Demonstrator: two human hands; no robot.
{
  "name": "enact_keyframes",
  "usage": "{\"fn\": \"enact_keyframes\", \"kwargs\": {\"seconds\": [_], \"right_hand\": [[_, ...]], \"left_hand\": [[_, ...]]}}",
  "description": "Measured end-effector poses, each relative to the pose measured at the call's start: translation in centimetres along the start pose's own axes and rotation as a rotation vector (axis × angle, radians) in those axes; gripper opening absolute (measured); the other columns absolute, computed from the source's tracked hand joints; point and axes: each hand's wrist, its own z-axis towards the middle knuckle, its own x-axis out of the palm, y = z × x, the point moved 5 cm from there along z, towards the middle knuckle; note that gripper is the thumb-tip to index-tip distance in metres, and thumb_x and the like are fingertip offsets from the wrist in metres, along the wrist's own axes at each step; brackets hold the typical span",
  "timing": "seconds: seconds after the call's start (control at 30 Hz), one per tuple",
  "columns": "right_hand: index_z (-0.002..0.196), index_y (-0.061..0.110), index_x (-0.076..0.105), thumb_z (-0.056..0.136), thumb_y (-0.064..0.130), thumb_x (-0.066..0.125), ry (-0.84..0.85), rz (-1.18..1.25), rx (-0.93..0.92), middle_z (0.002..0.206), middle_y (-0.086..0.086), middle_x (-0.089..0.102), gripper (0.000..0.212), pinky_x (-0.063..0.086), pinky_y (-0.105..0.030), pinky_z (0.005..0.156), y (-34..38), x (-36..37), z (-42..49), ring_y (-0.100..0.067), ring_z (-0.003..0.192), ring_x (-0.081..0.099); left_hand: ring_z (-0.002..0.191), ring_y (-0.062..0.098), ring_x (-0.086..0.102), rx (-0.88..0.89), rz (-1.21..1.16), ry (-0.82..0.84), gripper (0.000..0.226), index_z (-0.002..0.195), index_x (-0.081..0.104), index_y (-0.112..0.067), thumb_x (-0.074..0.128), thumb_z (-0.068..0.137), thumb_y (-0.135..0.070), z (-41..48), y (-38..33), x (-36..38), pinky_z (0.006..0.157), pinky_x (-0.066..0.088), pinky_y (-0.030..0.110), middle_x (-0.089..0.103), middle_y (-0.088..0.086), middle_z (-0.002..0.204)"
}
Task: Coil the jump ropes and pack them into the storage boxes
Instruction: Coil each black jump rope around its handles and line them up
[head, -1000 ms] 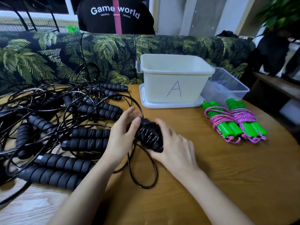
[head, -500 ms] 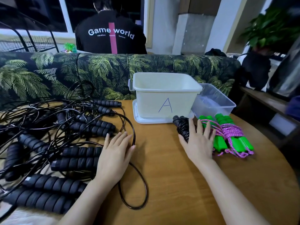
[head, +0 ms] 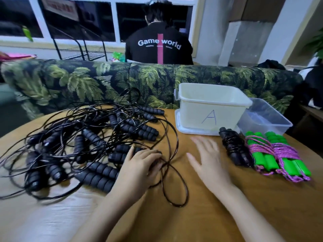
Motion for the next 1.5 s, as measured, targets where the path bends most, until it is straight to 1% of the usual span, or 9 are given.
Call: {"fn": "enact_keyframes", "kwargs": {"seconds": [0.17,0.4,0.7,0.77,0.87,1.0,1.17,1.33,1.5], "right_hand": [[0.145,0.022,0.044,0.098,0.036,0.056,0.249,0.226,-0.283,0.141,0.010,0.046,0.051,0.036,-0.028,0.109,9.6,4.4,0.5,-0.007,0.132,0.033],[0.147,0.018,0.036,0.085,0.061,0.061,0.488,-0.255,-0.298,0.142,-0.003,0.042,0.079,0.039,-0.044,0.102,12.2,9.7,4.8,-0.026,0.130,0.036],[0.108,0.016,0.048,0.077,0.055,0.069,0.689,-0.386,-0.254,0.108,-0.002,0.054,0.054,0.036,-0.041,0.088,11.6,9.7,6.0,-0.028,0.112,0.046],[0.105,0.018,0.046,0.077,0.059,0.069,0.647,-0.232,-0.187,0.094,0.006,0.051,0.055,0.038,-0.037,0.082,10.8,9.1,6.1,-0.022,0.098,0.050],[0.122,0.019,0.051,0.076,0.054,0.077,0.551,0.298,0.066,0.110,0.008,0.060,0.064,0.050,-0.036,0.088,9.3,7.0,7.0,-0.015,0.100,0.059],[0.118,0.011,0.059,0.078,0.031,0.079,0.331,1.055,0.296,0.110,-0.002,0.071,0.049,0.051,-0.037,0.097,7.7,3.8,7.8,-0.022,0.110,0.066],[0.116,0.014,0.059,0.086,0.038,0.056,0.330,1.789,0.483,0.130,-0.006,0.065,0.038,0.039,-0.040,0.112,8.0,1.9,5.7,-0.020,0.125,0.058],[0.141,0.005,0.048,0.071,0.054,0.080,0.458,1.880,0.449,0.141,-0.018,0.054,0.091,0.028,-0.041,0.118,6.8,3.4,0.6,-0.029,0.136,0.047],[0.131,0.009,0.054,0.084,0.046,0.062,0.571,1.473,0.497,0.130,-0.007,0.066,0.060,0.050,-0.034,0.101,2.8,1.8,-3.7,-0.017,0.121,0.061]], "left_hand": [[0.120,0.026,0.059,-0.212,0.160,-0.030,0.049,0.118,0.070,-0.019,0.039,0.092,-0.047,-5.6,5.2,-2.4,0.101,0.044,0.055,0.067,0.002,0.126],[0.117,0.027,0.059,-0.315,0.222,-0.039,0.050,0.112,0.071,-0.016,0.039,0.091,-0.048,-7.8,8.8,-1.9,0.098,0.032,0.042,0.069,0.007,0.121],[0.121,0.020,0.058,-0.301,0.171,-0.046,0.046,0.113,0.067,-0.024,0.036,0.092,-0.050,-7.4,9.0,-1.9,0.103,0.027,0.043,0.068,-0.005,0.124],[0.126,0.020,0.055,-0.323,0.131,-0.010,0.049,0.119,0.066,-0.025,0.035,0.093,-0.052,-7.4,9.1,-1.8,0.107,0.029,0.047,0.063,-0.006,0.131],[0.134,0.018,0.048,-0.340,0.058,0.030,0.037,0.128,0.061,-0.023,0.051,0.097,-0.041,-7.0,8.4,-2.2,0.117,0.023,0.050,0.056,-0.006,0.140],[0.108,0.009,0.063,-0.276,-0.242,-0.028,0.032,0.123,0.067,-0.020,0.062,0.095,-0.033,-4.6,4.4,-4.7,0.094,0.047,0.021,0.068,-0.007,0.120],[0.112,0.000,0.056,-0.329,-0.787,-0.078,0.072,0.144,0.042,-0.035,0.066,0.080,-0.060,0.6,-0.2,-5.9,0.096,0.050,0.028,0.050,-0.022,0.127],[0.092,0.009,0.066,-0.466,-1.229,0.072,0.064,0.129,0.054,-0.031,0.084,0.076,-0.013,2.4,-2.0,-2.1,0.071,0.060,0.029,0.061,0.003,0.116],[0.093,0.006,0.069,-0.442,-1.125,0.063,0.052,0.122,0.067,-0.019,0.084,0.074,-0.007,-0.9,-1.8,0.8,0.078,0.052,0.018,0.075,-0.008,0.100]]}}
